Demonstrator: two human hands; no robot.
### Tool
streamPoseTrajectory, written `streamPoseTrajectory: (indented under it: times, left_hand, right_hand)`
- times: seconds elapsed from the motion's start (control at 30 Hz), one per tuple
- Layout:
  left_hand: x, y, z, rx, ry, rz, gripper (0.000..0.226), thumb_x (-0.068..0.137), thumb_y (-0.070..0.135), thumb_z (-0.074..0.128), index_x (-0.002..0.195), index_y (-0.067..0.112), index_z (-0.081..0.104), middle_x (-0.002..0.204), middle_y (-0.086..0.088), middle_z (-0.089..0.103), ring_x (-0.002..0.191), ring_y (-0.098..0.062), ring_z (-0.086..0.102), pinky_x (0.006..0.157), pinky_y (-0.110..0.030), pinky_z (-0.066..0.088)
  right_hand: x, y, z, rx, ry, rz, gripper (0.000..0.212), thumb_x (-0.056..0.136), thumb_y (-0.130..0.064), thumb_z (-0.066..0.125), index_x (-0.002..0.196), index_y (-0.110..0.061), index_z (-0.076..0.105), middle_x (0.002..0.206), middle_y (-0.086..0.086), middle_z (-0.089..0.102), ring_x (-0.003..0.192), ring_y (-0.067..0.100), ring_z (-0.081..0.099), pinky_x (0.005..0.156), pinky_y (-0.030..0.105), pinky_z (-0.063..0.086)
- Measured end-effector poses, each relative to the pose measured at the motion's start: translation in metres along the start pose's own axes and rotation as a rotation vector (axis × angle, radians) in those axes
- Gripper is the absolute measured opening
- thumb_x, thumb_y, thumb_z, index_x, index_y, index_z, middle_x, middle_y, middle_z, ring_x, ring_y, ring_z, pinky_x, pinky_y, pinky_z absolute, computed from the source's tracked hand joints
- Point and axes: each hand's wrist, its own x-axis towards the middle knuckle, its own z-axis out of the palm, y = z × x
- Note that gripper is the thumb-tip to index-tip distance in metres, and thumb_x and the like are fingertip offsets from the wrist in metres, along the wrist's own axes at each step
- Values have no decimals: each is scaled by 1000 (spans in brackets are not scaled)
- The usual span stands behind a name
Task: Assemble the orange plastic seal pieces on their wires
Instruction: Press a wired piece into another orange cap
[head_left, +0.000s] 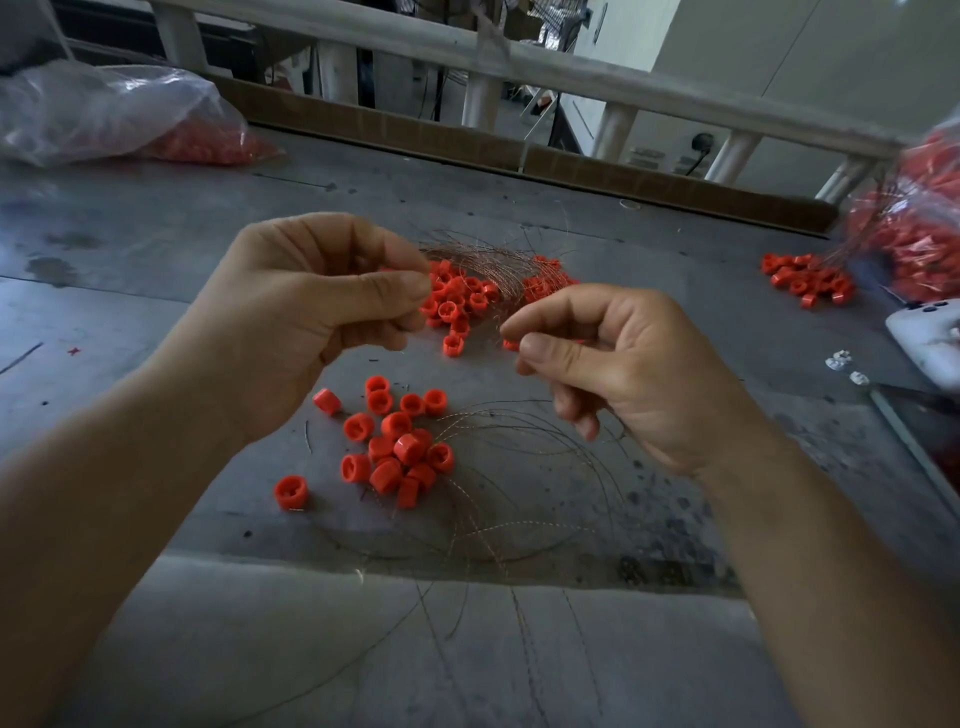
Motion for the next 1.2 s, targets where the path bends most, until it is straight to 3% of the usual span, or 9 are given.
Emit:
streamPoseTrajectory:
  times: [0.1, 0.2, 0.3, 0.57, 0.73, 0.9, 0.97, 1.07, 1.2]
  left_hand:
    - [2, -2, -6, 304, -5, 7, 16, 45, 25, 72, 60, 20, 71, 57, 0, 66, 50, -5, 60, 49, -14, 50]
    - [3, -11, -7, 681, -46, -30, 19, 53, 13, 80, 61, 28, 70, 59, 6, 68, 48, -1, 58, 48, -9, 46]
    - [4, -18, -6, 836, -108, -96, 15, 60, 15, 80, 59, 27, 71, 55, 10, 66, 45, 3, 56, 45, -7, 42]
    - [4, -18, -8, 901, -140, -158, 7, 57, 37, 75, 61, 39, 69, 57, 15, 67, 56, -2, 62, 52, -16, 48]
    - [5, -18, -7, 942, -127, -155, 5, 60, 42, 72, 61, 44, 68, 60, 22, 65, 62, 1, 61, 56, -19, 48]
    - [7, -21, -8, 964, -79, -123, 11, 62, 47, 68, 62, 36, 70, 65, 10, 68, 64, -11, 60, 59, -26, 49]
    - [9, -23, -8, 958, -47, -81, 13, 68, 39, 70, 58, 31, 69, 66, 14, 68, 63, -6, 61, 59, -24, 50]
    - [11, -28, -8, 929, -7, -6, 17, 74, 26, 70, 64, 38, 64, 62, 17, 66, 64, 9, 59, 55, -9, 43]
    - [16, -36, -4, 1037, 36, 96, 11, 79, 23, 68, 88, 28, 72, 72, 27, 53, 64, 11, 52, 57, 3, 33]
  right_hand:
    - [2, 4, -4, -152, 13, 37, 18, 81, -4, 64, 78, -21, 65, 60, -7, 63, 48, 3, 55, 42, 15, 43]
    - [4, 10, -4, -435, 1, 57, 17, 78, -11, 70, 75, -27, 65, 62, -12, 61, 58, -5, 56, 56, 9, 45]
    - [5, 14, 1, -555, -62, 96, 21, 79, -14, 70, 71, -32, 61, 65, -15, 60, 63, -11, 55, 59, 4, 42]
    - [8, 19, 7, -647, -72, 67, 23, 73, -17, 76, 70, -33, 60, 70, -13, 55, 64, -16, 49, 58, 2, 38]
    - [9, 20, 8, -707, -44, 31, 19, 72, -26, 75, 82, -34, 61, 88, -16, 51, 78, -10, 46, 66, 3, 35]
    - [10, 23, 11, -748, -45, 2, 24, 77, -28, 70, 101, -26, 66, 116, -14, 55, 105, -7, 42, 82, -6, 23]
    - [10, 25, 12, -783, -63, -6, 26, 80, -26, 68, 105, -24, 65, 122, -12, 56, 105, -8, 39, 78, -12, 18]
    - [10, 28, 14, -807, -91, 8, 24, 83, -18, 66, 106, -24, 66, 117, -10, 61, 106, -3, 48, 83, -4, 27]
    - [9, 27, 18, -741, -124, 4, 22, 82, -9, 66, 102, -18, 69, 103, -8, 67, 78, -9, 50, 76, -5, 34]
